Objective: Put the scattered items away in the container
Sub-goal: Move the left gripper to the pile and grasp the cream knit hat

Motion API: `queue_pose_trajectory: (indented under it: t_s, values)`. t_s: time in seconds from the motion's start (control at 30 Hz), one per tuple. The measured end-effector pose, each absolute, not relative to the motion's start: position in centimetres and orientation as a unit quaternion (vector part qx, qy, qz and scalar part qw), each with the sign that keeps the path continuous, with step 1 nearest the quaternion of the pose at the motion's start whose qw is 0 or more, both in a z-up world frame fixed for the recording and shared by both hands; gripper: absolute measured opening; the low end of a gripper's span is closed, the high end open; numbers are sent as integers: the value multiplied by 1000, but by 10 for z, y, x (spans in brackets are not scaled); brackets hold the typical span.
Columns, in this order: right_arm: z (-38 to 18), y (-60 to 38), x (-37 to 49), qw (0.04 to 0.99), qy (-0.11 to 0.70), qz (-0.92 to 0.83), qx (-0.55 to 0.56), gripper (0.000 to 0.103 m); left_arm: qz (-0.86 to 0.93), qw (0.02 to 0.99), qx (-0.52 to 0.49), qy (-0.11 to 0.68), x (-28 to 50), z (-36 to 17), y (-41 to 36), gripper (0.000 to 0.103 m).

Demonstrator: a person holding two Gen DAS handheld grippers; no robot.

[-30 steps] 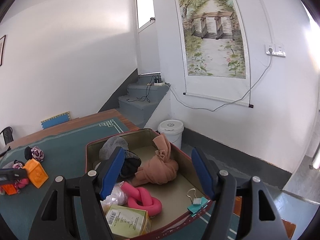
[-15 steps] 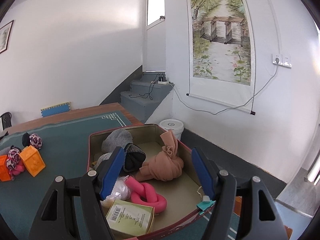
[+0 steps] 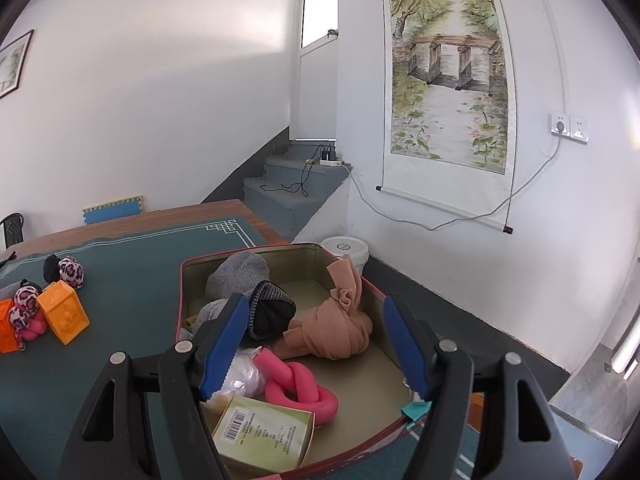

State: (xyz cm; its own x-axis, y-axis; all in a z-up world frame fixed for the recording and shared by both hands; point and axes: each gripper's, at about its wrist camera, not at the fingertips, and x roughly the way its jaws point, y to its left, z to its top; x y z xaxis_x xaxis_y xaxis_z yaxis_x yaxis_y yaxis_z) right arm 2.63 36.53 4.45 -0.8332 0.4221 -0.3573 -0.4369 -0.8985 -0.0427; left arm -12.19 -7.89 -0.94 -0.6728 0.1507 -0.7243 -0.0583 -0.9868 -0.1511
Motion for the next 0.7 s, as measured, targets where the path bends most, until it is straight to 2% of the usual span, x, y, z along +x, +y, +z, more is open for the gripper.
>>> queue_pose_trajectory:
  t_s: [0.23,0.47,0.7]
  values:
    - [43,363,25,224,13,957,-183,74,918,65,-388,-58,-118,-12,-78,62]
    - [42,359,23,225,2,957,-183,77,926,63,-372,-5,-110,-16,-65,62]
    - [42,350,23,218,-23,960,-174,78,921,75,-381,-32,-117,-22,-74,62]
